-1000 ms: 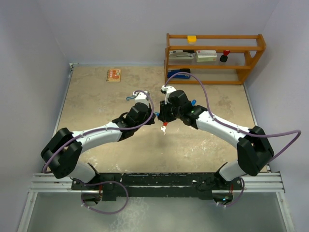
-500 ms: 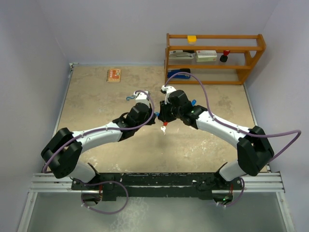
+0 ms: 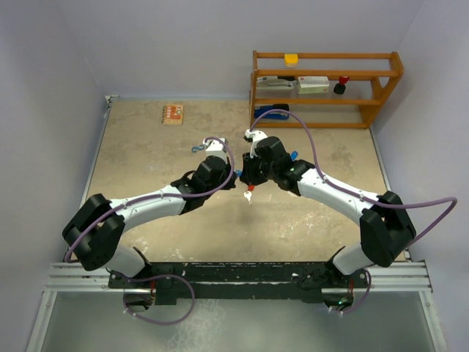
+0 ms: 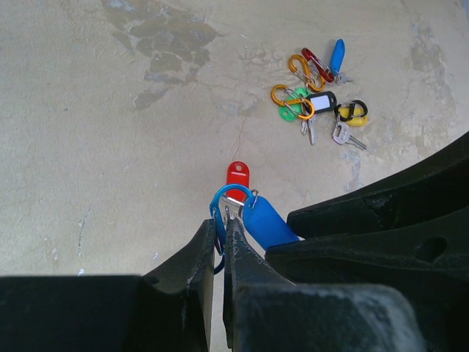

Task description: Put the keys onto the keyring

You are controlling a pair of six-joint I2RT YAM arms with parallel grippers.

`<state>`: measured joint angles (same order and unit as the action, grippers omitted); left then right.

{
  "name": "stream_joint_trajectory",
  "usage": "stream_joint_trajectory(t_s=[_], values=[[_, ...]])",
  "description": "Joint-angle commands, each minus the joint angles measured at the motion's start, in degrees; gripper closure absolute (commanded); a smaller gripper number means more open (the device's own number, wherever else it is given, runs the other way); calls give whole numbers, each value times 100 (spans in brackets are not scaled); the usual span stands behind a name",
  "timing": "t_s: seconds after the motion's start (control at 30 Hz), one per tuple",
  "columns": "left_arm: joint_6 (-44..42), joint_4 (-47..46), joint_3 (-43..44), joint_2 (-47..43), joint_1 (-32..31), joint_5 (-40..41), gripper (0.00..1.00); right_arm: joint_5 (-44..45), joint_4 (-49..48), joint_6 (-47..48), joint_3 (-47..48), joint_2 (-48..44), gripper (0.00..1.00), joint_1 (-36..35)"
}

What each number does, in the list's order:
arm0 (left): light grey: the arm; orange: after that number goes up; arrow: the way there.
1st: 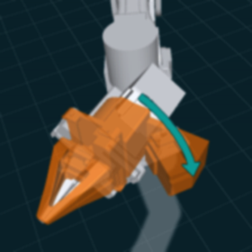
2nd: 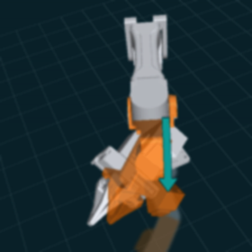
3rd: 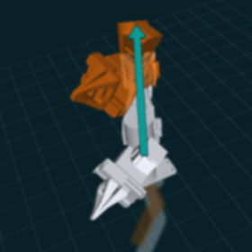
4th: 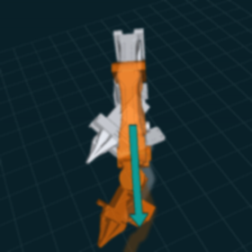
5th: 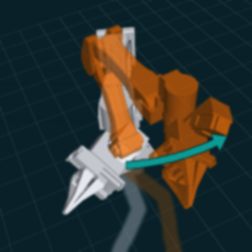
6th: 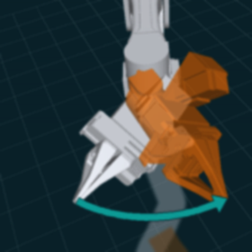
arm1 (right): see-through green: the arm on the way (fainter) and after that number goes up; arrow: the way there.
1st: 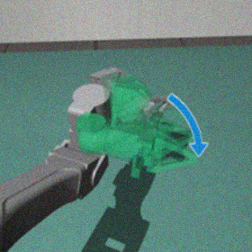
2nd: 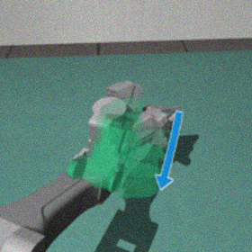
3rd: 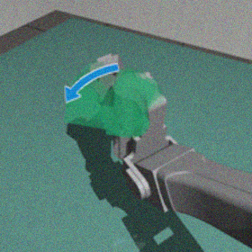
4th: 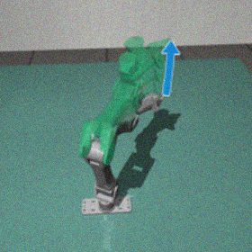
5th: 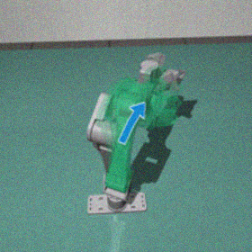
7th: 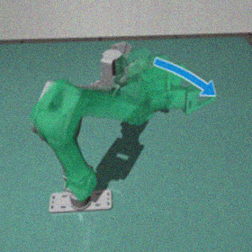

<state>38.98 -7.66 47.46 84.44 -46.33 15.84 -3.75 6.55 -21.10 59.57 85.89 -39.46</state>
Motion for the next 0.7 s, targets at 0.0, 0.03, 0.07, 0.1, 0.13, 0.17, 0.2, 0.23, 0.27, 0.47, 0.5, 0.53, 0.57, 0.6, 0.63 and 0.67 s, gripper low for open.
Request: stream_joint_trajectory(t_s=[0.0, 0.03, 0.07, 0.1, 0.13, 0.17, 0.2, 0.23, 0.27, 0.47, 0.5, 0.53, 0.57, 0.6, 0.63, 0.67], values=[[38, -101, 147, -139, -59, 4, 100, 54, -78, -56, 191, -37, 77, 4], [39, -96, 141, -139, -59, -5, 100, 44, -75, -64, 189, -37, 77, 5], [44, -95, 133, -139, -65, -5, 100, 35, -66, -61, 187, -37, 77, 2], [37, -100, 133, -142, -69, -10, 100, 28, -66, -61, 186, -39, 77, 0], [46, -96, 132, -147, -70, -6, 100, 19, -65, -61, 193, -38, 77, 0], [43, -95, 123, -146, -70, -9, 100, 15, -58, -61, 195, -37, 77, 0], [46, -90, 116, -153, -77, -8, 100, 15, -57, -67, 195, -37, 77, 2], [45, -87, 114, -156, -74, -1, 100, 14, -57, -70, 196, -44, 77, 0], [44, -79, 103, -168, -78, -1, 100, 8, -69, -78, 195, -45, 77, 1], [44, -22, 55, -238, -88, 12, 100, 6, -96, -121, 195, -28, 77, 2], [47, -16, 43, -250, -87, 8, 100, 1, -105, -129, 195, -22, 77, 1], [48, -6, 24, -267, -94, 8, 100, 7, -113, -138, 188, -19, 77, 0], [43, 5, -2, -282, -96, 7, 100, 14, -113, -147, 191, -13, 77, 3], [46, 14, -31, -306, -96, 16, 100, 14, -119, -148, 187, -11, 77, 1], [52, 14, -45, -322, -96, 16, 100, 20, -125, -153, 187, -9, 77, 0], [61, 19, -71, -350, -96, 16, 100, 27, -127, -156, 188, -10, 77, 4]])
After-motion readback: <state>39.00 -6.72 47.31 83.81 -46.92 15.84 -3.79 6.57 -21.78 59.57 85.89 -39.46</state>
